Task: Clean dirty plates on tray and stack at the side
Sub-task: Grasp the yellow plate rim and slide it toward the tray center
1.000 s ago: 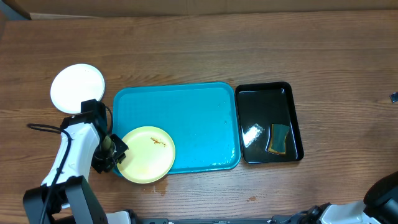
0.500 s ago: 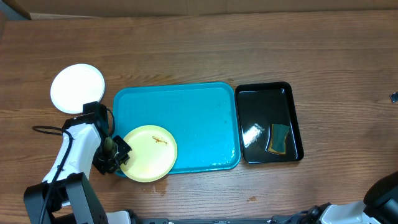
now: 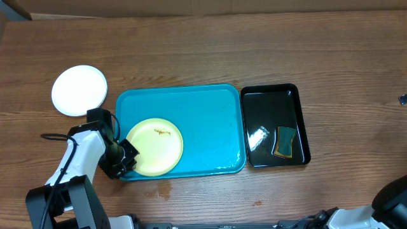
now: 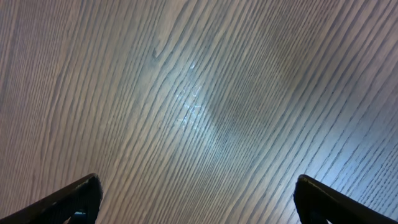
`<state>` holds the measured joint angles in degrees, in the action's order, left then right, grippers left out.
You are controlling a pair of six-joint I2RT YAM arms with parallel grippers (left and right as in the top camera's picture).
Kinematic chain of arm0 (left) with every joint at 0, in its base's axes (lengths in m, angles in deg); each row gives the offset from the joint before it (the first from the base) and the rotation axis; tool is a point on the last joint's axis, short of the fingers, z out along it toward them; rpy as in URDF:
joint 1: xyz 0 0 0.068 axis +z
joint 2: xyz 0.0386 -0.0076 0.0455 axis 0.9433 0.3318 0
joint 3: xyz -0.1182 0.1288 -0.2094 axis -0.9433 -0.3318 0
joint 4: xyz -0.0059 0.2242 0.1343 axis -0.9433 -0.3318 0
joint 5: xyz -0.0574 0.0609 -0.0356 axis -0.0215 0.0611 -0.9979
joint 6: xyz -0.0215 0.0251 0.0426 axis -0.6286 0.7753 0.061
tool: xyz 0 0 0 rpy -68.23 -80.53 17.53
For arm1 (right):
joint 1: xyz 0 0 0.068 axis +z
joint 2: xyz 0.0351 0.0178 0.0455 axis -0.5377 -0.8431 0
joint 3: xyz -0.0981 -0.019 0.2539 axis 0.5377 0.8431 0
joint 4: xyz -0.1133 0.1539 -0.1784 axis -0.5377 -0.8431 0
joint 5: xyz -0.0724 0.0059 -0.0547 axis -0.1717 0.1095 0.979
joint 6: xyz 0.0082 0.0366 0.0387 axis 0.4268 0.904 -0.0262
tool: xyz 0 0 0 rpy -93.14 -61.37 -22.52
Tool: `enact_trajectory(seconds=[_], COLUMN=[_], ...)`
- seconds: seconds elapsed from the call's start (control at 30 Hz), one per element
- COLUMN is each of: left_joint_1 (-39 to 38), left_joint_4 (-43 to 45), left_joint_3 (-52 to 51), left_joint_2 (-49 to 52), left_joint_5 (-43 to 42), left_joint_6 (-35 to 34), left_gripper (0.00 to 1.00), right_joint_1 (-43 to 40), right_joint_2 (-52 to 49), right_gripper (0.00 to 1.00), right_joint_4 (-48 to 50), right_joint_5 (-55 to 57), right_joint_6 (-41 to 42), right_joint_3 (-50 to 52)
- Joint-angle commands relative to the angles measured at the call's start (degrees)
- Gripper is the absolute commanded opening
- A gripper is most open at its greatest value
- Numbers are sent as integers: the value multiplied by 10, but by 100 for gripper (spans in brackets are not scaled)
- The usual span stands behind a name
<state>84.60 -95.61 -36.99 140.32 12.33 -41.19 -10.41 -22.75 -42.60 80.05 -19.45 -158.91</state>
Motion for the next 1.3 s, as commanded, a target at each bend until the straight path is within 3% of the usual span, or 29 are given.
enact_trajectory(seconds=[0.0,0.3,0.53,0.8,1.27], left_joint_1=[2,2,1,-3,-102], left_joint_4=[12,45,65,85,175], left_joint_3=[-5,-5,-5,-5,-5], left_joint_2=[2,2,2,2,2], left_joint_5=[-56,-111,-128,-177,-179], left_joint_6=[16,33,70,102,108], left_gripper=[9,7,16,18,29], right_joint_1=[1,1,1,1,1], right_joint_2=[4,4,4,4,4], right_gripper=[100,100,100,100,100], right_joint_4=[3,3,3,3,3], right_joint_5=[3,3,3,3,3], right_joint_6=[2,2,2,2,2], right_joint_3=[-2,-2,-2,-2,-2])
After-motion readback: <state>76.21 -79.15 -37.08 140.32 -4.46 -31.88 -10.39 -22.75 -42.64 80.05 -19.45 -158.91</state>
